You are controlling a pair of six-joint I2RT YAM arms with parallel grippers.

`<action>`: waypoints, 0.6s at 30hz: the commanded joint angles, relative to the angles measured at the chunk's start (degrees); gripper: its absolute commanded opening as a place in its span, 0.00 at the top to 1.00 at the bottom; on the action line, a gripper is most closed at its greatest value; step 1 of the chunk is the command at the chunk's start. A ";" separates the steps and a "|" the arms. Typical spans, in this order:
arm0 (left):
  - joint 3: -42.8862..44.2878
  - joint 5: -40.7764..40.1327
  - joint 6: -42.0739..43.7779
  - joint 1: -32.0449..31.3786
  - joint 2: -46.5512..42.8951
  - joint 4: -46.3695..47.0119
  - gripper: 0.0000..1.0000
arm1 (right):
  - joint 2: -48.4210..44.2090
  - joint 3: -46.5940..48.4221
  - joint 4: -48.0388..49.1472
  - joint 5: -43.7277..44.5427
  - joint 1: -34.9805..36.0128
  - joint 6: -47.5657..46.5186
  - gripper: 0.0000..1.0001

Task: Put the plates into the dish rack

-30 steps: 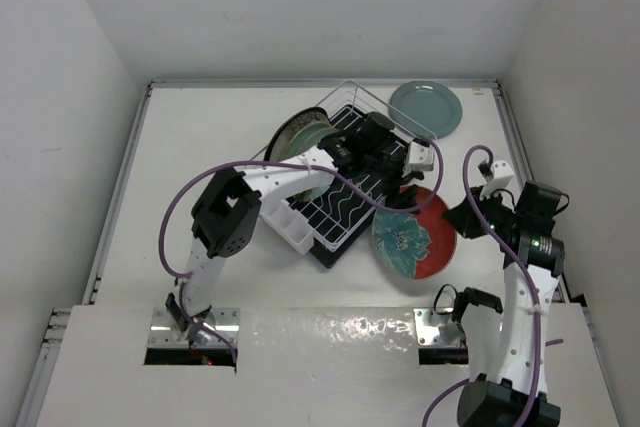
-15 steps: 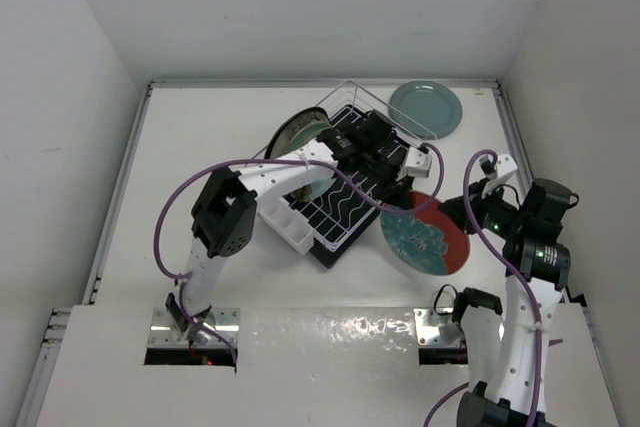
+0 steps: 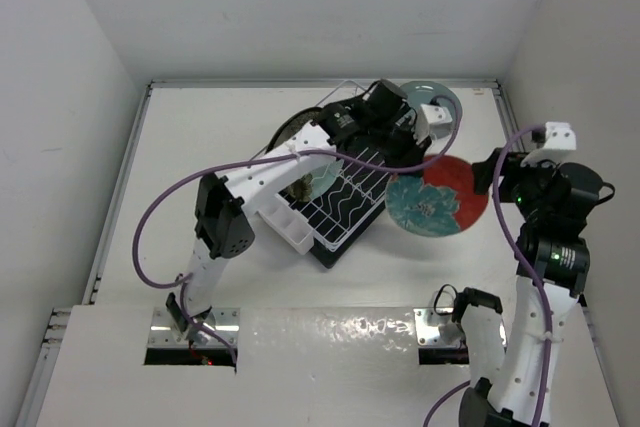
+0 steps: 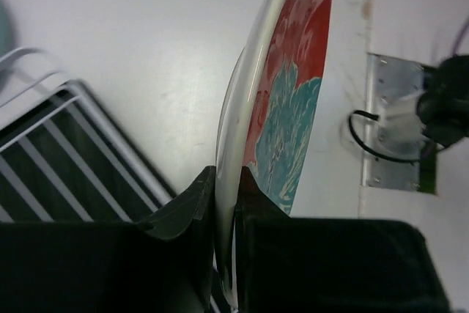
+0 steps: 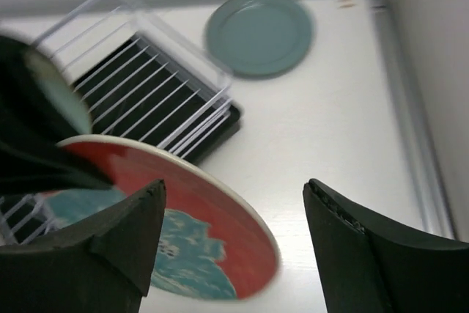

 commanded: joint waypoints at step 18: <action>-18.96 -49.58 -5.46 7.91 -34.15 8.25 1.00 | 1.77 -4.55 9.53 17.91 -0.23 11.45 0.25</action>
